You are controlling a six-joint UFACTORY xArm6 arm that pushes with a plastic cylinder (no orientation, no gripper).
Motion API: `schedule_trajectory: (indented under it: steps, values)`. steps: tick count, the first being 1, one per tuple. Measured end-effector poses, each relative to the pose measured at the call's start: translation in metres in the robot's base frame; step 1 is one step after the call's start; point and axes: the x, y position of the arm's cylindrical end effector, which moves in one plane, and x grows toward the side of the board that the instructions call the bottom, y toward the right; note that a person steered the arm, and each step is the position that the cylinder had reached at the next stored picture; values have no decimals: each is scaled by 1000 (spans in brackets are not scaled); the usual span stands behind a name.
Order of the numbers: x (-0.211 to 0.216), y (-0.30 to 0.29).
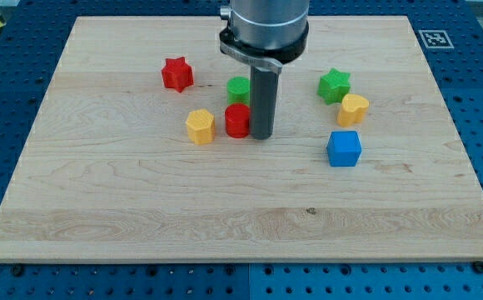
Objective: Separate the hexagon and the red circle from each other
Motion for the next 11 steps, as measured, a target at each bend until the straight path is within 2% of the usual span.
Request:
schedule_trajectory:
  steps: [2,7,8,10,11]
  values:
    - [-23,-52]
    - [17,-65]
    - [9,-66]
    - [-53,-87]
    - [-50,-75]
